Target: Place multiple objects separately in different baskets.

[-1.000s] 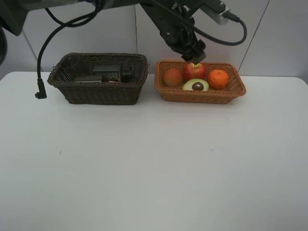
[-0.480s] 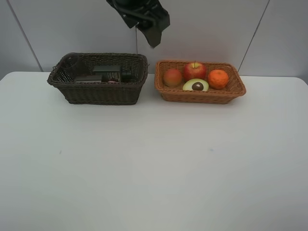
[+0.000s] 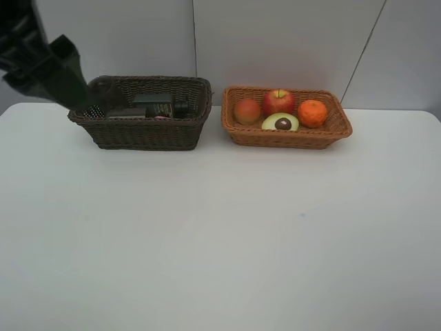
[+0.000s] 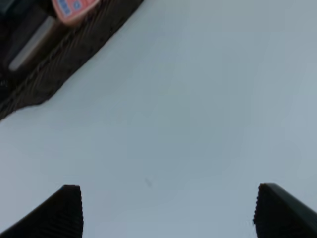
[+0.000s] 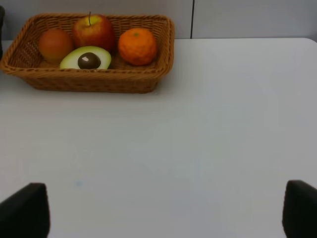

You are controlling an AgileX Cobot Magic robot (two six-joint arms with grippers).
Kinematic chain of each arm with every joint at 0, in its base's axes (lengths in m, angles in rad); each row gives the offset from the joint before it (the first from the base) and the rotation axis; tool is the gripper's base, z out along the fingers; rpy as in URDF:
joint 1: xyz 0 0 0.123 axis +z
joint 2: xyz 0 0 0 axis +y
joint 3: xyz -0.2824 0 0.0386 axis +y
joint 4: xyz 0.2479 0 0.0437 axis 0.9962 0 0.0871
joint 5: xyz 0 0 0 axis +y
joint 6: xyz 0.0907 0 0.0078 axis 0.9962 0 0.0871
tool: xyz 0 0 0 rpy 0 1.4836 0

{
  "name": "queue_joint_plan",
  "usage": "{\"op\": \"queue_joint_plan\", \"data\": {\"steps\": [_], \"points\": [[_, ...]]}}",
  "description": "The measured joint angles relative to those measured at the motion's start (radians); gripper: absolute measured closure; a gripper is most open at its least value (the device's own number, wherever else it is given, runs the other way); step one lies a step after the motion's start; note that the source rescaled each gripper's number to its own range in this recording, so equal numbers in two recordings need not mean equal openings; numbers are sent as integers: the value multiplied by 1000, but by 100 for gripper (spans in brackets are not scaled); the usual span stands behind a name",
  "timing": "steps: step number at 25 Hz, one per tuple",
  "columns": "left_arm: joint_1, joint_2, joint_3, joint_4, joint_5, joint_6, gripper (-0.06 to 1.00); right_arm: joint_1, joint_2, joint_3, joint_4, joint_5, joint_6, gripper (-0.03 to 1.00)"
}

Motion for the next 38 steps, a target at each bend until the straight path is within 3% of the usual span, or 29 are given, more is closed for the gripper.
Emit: {"op": "queue_joint_plan", "data": {"steps": [9,17,20,32,38], "points": [[17,-491,335,-30,-6,-49,2,0,0,0,0,0,0,-3],[17,-853,668,-86,-207,-66,2,0,0,0,0,0,0,-3],[17,-939,747,-92,-238,-67,2,0,0,0,0,0,0,-3],[30,-1022,762,-119,-224,-67,2,0,0,0,0,0,0,-3],[160,-1192,785,-143,-144,-67,2,0,0,0,0,0,0,-3]]}}
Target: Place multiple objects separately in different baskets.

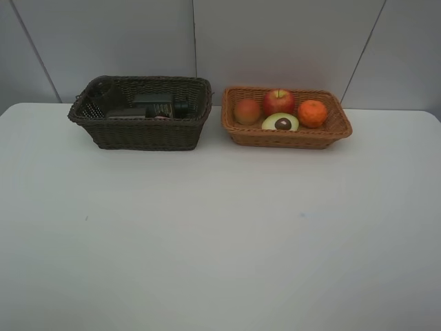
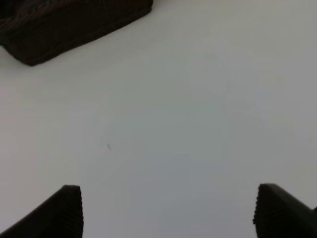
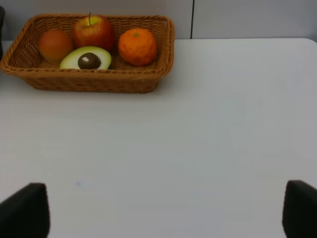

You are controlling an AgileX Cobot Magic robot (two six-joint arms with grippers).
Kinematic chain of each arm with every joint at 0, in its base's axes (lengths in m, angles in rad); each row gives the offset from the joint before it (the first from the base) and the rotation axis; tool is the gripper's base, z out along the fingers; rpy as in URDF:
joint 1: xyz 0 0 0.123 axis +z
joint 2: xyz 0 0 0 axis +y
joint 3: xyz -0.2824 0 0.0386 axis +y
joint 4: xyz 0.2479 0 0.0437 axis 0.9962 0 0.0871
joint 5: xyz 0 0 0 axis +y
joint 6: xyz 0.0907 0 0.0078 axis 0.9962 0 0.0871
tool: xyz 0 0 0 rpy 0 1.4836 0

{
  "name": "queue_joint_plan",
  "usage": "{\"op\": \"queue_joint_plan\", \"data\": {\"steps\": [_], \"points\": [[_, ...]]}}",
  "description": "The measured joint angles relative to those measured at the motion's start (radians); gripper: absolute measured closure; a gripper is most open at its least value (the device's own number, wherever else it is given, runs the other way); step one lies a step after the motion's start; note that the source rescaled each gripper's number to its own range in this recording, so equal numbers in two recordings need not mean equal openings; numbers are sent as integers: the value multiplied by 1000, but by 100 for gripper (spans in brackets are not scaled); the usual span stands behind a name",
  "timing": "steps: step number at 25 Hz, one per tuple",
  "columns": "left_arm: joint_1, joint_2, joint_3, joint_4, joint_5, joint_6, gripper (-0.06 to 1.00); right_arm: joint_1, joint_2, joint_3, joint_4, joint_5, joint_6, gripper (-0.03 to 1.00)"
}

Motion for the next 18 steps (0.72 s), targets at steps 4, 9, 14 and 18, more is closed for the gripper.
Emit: {"op": "queue_joint_plan", "data": {"steps": [4,9,14,18], "points": [[82,-32,0,-11,1,6,2,0,0,0,0,0,0,-3],[180,-32,0,-19,1,14,2,0,0,0,1,0,0,-3],[323,-32,0,-20,1,15,2,0,0,0,1,0,0,-3],[390,-32,0,-20,1,15,2,0,0,0,1,0,0,-3]]}}
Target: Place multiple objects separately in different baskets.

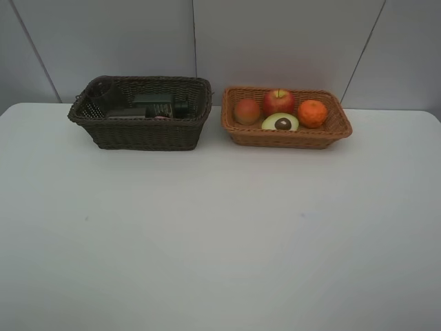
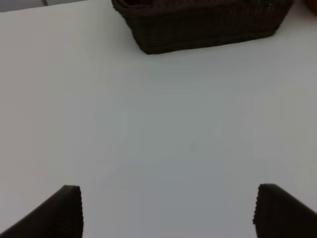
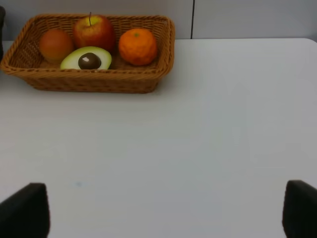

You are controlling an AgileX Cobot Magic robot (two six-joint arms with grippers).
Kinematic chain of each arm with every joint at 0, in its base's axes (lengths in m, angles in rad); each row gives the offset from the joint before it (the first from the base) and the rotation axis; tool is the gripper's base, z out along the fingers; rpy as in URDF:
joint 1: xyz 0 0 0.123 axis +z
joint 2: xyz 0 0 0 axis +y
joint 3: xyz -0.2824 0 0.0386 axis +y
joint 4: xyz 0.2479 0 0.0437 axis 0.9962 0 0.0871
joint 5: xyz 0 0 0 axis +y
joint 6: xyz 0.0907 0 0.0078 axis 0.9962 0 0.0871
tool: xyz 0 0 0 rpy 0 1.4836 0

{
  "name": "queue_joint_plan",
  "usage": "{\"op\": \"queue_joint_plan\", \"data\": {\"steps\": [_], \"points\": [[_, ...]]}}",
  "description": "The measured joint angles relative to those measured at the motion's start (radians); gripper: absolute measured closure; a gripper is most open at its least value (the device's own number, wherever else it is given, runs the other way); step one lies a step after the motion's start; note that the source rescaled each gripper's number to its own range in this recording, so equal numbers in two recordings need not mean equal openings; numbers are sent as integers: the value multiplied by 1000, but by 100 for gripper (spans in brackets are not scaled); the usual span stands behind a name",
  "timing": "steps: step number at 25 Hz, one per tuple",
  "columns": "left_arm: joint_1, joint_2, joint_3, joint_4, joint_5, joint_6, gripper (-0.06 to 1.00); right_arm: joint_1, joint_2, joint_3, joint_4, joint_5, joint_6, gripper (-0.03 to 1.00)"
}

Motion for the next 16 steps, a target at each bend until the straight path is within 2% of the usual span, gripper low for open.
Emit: {"op": "queue_joint_plan", "data": {"steps": [16], "points": [[2,0,0,0,0,0,2,0,0,0,-1,0,0,-3]]}}
